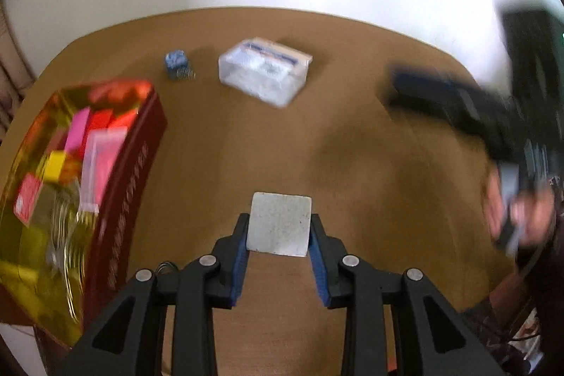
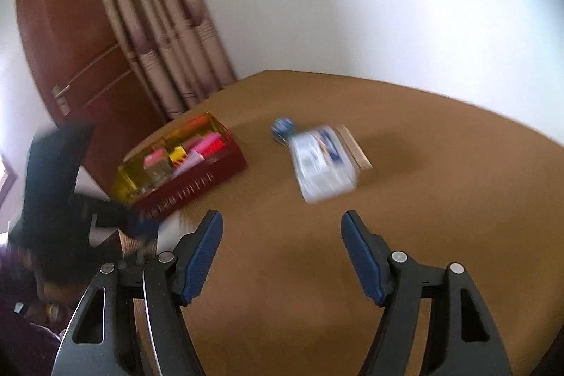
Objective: Organize rigid objects
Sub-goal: 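Lift the white cube with the left tool while the right tool grasps the clear blue-labeled box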
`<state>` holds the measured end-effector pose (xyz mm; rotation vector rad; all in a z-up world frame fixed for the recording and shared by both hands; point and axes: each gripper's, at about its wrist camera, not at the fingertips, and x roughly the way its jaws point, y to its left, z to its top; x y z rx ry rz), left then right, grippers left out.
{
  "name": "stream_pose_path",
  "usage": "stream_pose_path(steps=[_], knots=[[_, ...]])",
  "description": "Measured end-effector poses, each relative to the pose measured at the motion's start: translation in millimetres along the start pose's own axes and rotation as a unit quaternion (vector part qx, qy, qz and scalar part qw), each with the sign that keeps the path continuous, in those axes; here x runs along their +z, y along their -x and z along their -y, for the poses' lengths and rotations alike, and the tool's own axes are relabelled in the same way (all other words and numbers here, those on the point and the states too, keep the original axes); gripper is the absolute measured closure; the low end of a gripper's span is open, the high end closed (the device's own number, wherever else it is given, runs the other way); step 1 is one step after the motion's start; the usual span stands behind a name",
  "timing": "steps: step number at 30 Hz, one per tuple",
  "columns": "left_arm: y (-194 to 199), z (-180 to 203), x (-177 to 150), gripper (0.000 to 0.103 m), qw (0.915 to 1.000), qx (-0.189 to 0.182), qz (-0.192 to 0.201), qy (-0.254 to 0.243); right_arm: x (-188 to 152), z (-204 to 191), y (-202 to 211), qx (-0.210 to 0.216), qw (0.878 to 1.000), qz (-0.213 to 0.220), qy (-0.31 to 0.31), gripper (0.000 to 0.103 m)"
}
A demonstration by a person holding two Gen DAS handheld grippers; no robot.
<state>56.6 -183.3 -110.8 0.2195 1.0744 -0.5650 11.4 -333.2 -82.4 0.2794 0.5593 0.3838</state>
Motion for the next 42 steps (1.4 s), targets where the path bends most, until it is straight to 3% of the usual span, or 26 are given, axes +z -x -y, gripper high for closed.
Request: stream_pose_path(steps=[3,9,19,22,25,27,36,42], knots=[[-3,12,-6,0.071,0.9998,-0.016,-0.003,0.009,30,3,-31,0.031,0.999,-0.019,0.002,0.036],[2,14,-2,0.071,0.9995,-0.028,0.006,0.013,56,15,-79,0.022,0.998,-0.053,-0.001,0.036],[2,12,-10,0.071,0.9995,-0.032,-0.003,0.002,61,26,-124,-0.016,0.992,-0.12,0.023,0.031],[0,10,-9,0.071,0.9994,-0.033,-0.004,0.007,53,19,-132,-0.033,0.987,-0.148,0.058,0.029],[-2,8,-8,0.071,0.9992,-0.037,-0.004,0.013,49,15,-136,-0.038,0.984,-0.159,0.064,0.033],[-1,8,-8,0.071,0.9994,-0.032,-0.003,0.012,45,17,-145,-0.052,0.981,-0.178,0.064,0.042],[30,8,-9,0.071,0.999,-0.028,0.031,0.018,24,23,-107,-0.047,0.99,-0.134,-0.004,0.044],[87,-30,-17,0.071,0.9964,0.01,0.069,0.049,-12,18,-53,-0.014,0.992,-0.093,-0.079,0.044]])
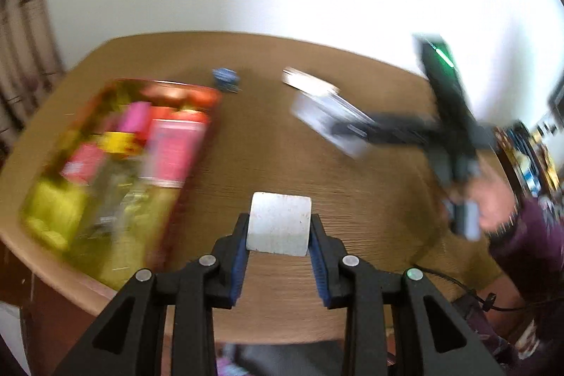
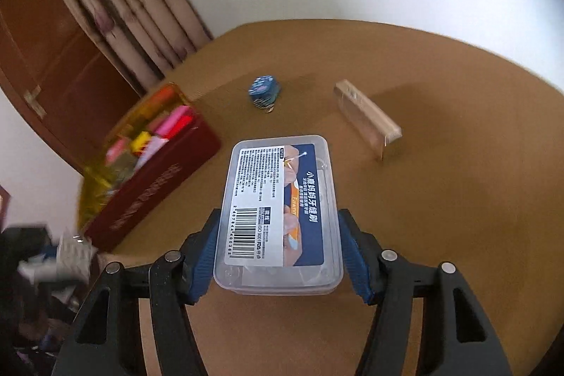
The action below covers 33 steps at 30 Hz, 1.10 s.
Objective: Organize rigid objects
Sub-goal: 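Lift the white cube with the left tool while the right tool grasps the clear blue-labeled box, then lower the white cube into the gold tin and open the left tool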
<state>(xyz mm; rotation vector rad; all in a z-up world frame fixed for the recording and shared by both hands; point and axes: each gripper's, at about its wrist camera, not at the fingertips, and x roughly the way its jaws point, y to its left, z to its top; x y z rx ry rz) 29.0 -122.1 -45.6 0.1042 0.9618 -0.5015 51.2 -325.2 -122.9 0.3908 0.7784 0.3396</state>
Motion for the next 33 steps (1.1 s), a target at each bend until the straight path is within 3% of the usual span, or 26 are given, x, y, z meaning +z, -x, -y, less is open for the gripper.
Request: stream_pose_path(steps=[6,10,11,13,15,17,19,21,24,26,28,33], knots=[[42,-93,7,0.071,0.9922,0.108,0.005,0.062,-30,-9,35,0.022,0.999,0.032,-0.032,0.044],[33,-129,13,0.071,0.988,0.138,-0.005,0.069,-38,-15,37,0.034,0.998,0.032,-0.046,0.044],[24,-137,17,0.071,0.9839,0.164,-0.012,0.071,-38,-18,36,0.035,0.998,0.032,-0.048,0.044],[12,-147,21,0.071,0.9839,0.164,-0.015,0.069,-38,-21,33,0.033,0.998,0.03,-0.049,0.044],[-7,-157,24,0.071,0.9782,0.189,-0.035,0.078,-36,-26,30,0.032,0.998,0.026,-0.049,0.044],[-16,-162,25,0.071,0.981,0.173,-0.041,0.077,-35,-31,30,0.029,0.998,0.022,-0.043,0.044],[-28,-168,25,0.071,0.9754,0.196,-0.058,0.082,-34,-35,32,0.028,0.999,0.021,-0.04,0.044],[-34,-169,27,0.07,0.9791,0.177,-0.058,0.08,-31,-41,33,0.03,0.999,0.022,-0.034,0.044],[-33,-172,27,0.063,0.9772,0.186,-0.051,0.089,-23,-53,34,0.036,0.999,0.023,-0.023,0.044],[-25,-172,25,0.063,0.9783,0.176,-0.039,0.102,-16,-64,33,0.041,0.999,0.024,-0.014,0.044],[-11,-171,24,0.063,0.975,0.191,-0.014,0.113,-9,-75,28,0.05,0.998,0.021,-0.01,0.044],[39,-157,5,0.053,0.9607,0.218,0.058,0.161,26,-111,5,0.08,0.997,0.016,0.002,0.044]])
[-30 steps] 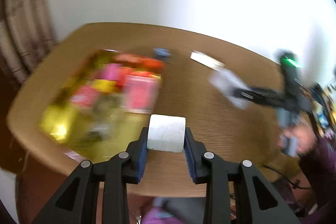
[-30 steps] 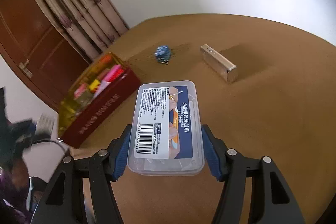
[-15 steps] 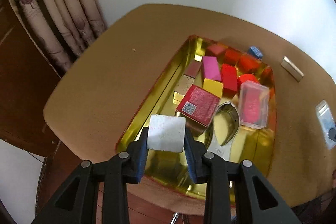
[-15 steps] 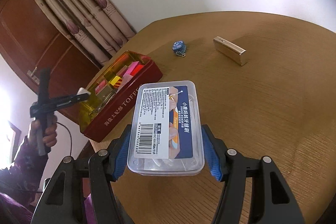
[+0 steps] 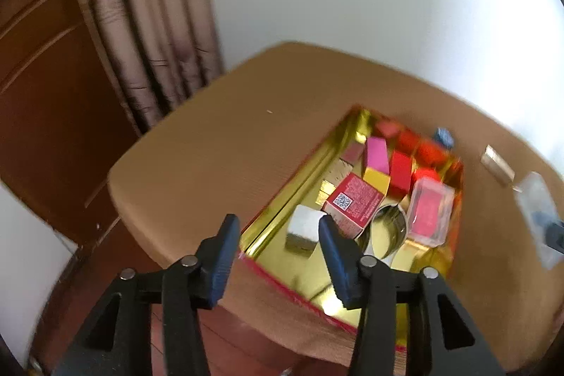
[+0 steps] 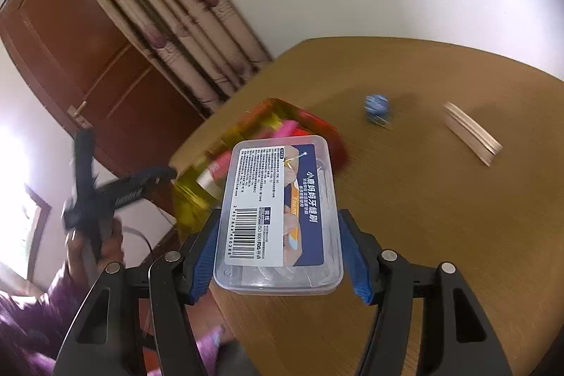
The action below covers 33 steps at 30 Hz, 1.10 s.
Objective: Organize rigid objects
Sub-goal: 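Lower the white cube into the gold tin and open the left tool, then lower the clear blue-labeled box into the tin and open the right tool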
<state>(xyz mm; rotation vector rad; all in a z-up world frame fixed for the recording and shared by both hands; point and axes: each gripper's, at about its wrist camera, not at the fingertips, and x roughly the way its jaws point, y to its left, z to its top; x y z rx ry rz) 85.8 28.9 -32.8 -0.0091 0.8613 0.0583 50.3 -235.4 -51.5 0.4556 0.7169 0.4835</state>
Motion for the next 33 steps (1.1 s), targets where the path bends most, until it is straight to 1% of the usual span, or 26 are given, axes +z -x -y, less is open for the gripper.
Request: stream_pose_path(steps=[1,3,4,5,6,7,8,10,12,14,16,17,18,19,20,22,24,25,26,27,28,29,30,31,33], knots=[[6,-2,-5,0.051,0.9999,-0.006,0.004,0.013,10,-6,-11,0.003,1.0,-0.002,0.003,0.044],[19,-7,-22,0.049,0.998,-0.031,0.01,0.053,26,-12,-32,0.006,1.0,-0.012,-0.001,0.044],[22,-9,-27,0.049,0.9972,-0.04,0.013,0.062,37,-16,-47,0.013,1.0,-0.017,-0.004,0.044],[23,-10,-32,0.049,0.9964,-0.05,0.016,0.067,44,-18,-59,0.012,1.0,-0.023,-0.002,0.044],[24,-9,-34,0.049,0.9964,-0.054,0.018,0.063,52,-22,-75,0.003,0.999,-0.032,0.004,0.044],[23,-8,-34,0.049,0.9971,-0.05,0.018,0.055,55,-24,-83,-0.001,0.999,-0.037,0.007,0.044],[23,-5,-33,0.049,0.9977,-0.045,0.021,0.046,62,-27,-101,-0.007,0.999,-0.045,0.01,0.044],[26,-1,-35,0.049,0.9981,-0.038,0.036,0.032,69,-29,-125,-0.022,0.998,-0.058,0.012,0.044],[29,5,-37,0.049,0.9982,-0.032,0.048,0.015,74,-30,-142,-0.031,0.997,-0.063,0.018,0.044],[27,11,-37,0.049,0.9982,-0.032,0.05,0.0,77,-31,-158,-0.052,0.996,-0.067,0.021,0.044],[25,16,-39,0.049,0.9982,-0.031,0.048,-0.016,80,-30,-172,-0.054,0.996,-0.076,0.016,0.043],[23,16,-39,0.049,0.9983,-0.029,0.048,-0.018,81,-30,-179,-0.06,0.995,-0.079,0.016,0.043],[22,16,-38,0.049,0.9983,-0.028,0.047,-0.019,81,-31,-185,-0.078,0.994,-0.08,0.021,0.043],[21,15,-37,0.049,0.9983,-0.03,0.046,-0.018,81,-32,-189,-0.087,0.993,-0.082,0.025,0.042],[21,15,-37,0.049,0.9984,-0.032,0.045,-0.016,81,-32,-192,-0.081,0.993,-0.084,0.025,0.042],[20,13,-37,0.049,0.9986,-0.03,0.042,-0.012,80,-31,-191,-0.079,0.993,-0.081,0.015,0.041],[19,13,-37,0.049,0.9988,-0.03,0.037,-0.009,79,-27,-175,-0.077,0.996,-0.054,0.004,0.041],[19,13,-38,0.049,0.9989,-0.03,0.035,-0.009,78,-24,-158,-0.071,0.997,-0.026,-0.007,0.041],[19,13,-38,0.049,0.9989,-0.029,0.036,-0.009,79,-23,-148,-0.067,0.998,-0.009,-0.014,0.041],[21,14,-39,0.049,0.9988,-0.027,0.038,-0.011,75,-18,-126,-0.06,0.998,0.02,-0.023,0.041],[22,16,-40,0.049,0.9987,-0.026,0.042,-0.015,70,-15,-110,-0.06,0.997,0.04,-0.028,0.041],[23,17,-40,0.049,0.9985,-0.026,0.044,-0.018,60,-7,-84,-0.078,0.994,0.067,-0.033,0.039],[25,19,-41,0.049,0.9982,-0.027,0.048,-0.024,51,-1,-67,-0.099,0.991,0.081,-0.035,0.038],[26,21,-41,0.049,0.9979,-0.029,0.05,-0.03,37,9,-45,-0.136,0.985,0.099,-0.034,0.037],[30,28,-43,0.049,0.9967,-0.036,0.058,-0.045,14,27,-16,-0.215,0.97,0.112,-0.008,0.034]])
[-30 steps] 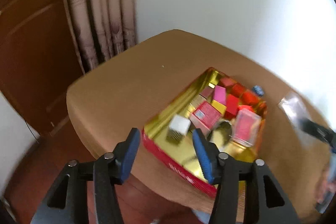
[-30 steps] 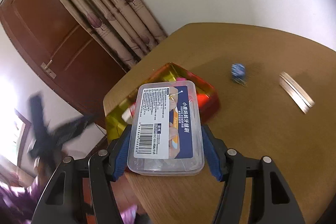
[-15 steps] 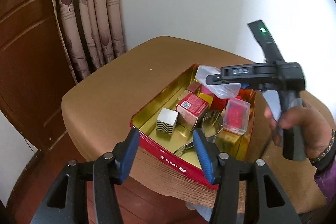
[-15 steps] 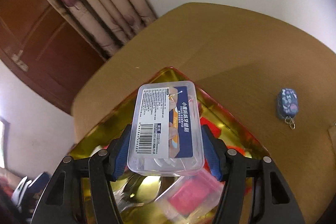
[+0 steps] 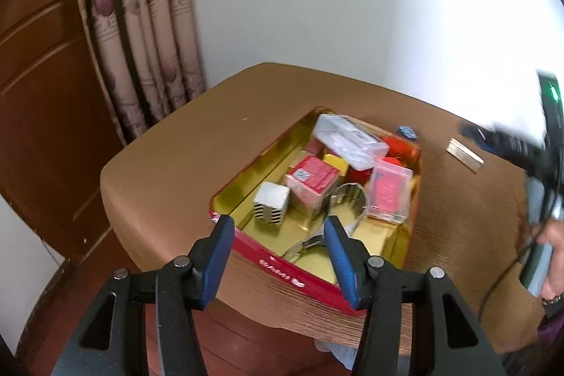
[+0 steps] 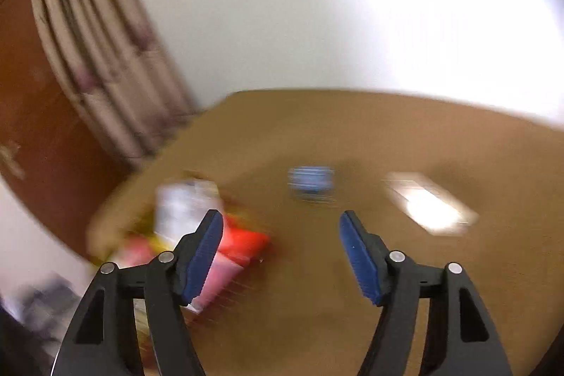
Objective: Organize rigid objects
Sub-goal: 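Lower the clear blue-labeled box into the tin and open the right tool, then grasp the blue patterned keychain case with the left tool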
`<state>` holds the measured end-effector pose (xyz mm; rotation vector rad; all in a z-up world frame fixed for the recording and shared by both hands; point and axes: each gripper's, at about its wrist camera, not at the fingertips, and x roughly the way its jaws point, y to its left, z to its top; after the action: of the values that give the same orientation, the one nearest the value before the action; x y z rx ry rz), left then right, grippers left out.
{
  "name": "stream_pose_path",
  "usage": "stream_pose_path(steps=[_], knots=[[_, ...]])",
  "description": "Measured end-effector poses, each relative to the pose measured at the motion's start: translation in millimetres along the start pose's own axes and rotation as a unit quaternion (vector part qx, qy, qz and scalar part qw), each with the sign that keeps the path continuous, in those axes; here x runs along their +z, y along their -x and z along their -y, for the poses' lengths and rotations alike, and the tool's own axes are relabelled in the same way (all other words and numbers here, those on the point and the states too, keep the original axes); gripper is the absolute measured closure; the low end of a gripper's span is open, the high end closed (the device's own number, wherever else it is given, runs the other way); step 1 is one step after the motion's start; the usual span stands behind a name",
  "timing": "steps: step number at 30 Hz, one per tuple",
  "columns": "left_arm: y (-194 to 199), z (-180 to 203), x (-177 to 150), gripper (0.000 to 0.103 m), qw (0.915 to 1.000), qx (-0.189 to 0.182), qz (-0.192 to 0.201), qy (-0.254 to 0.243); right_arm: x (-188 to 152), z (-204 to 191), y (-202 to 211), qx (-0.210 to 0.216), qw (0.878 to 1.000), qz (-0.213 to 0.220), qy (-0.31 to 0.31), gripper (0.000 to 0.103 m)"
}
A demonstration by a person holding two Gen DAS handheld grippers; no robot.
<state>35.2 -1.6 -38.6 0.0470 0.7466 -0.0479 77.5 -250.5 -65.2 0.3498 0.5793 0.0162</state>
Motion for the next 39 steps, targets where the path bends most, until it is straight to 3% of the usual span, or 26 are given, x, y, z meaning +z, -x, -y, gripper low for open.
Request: stream_pose_path(steps=[3,7,9,11,14,18,25,30,39], knots=[[7,14,-3,0.049,0.9993,-0.023,0.009,-0.027,-30,44,15,-0.117,0.992,-0.013,0.054,0.034],[21,40,-1,0.049,0.9958,-0.061,0.023,-0.064,-62,102,29,-0.182,0.982,-0.032,0.042,0.034],[27,64,4,0.049,0.992,-0.086,0.022,-0.09,-69,129,36,-0.179,0.983,-0.04,0.004,0.034],[28,85,13,0.049,0.9898,-0.1,0.019,-0.1,-67,144,46,-0.175,0.984,-0.02,-0.022,0.034],[17,125,43,0.049,0.9827,-0.16,-0.006,-0.093,-68,153,44,-0.159,0.986,-0.025,-0.037,0.03],[-19,171,86,0.049,0.9794,-0.183,-0.048,-0.072,-66,156,47,-0.142,0.989,-0.017,-0.037,0.027],[-100,217,139,0.049,0.9873,-0.119,-0.089,-0.056,-65,167,61,-0.116,0.992,-0.004,-0.053,0.023],[-171,227,158,0.049,0.9821,-0.092,-0.16,-0.04,-65,172,62,-0.098,0.993,-0.003,-0.064,0.022],[-237,230,153,0.049,0.9724,-0.056,-0.223,-0.037,-64,176,66,-0.071,0.995,-0.001,-0.071,0.021]])
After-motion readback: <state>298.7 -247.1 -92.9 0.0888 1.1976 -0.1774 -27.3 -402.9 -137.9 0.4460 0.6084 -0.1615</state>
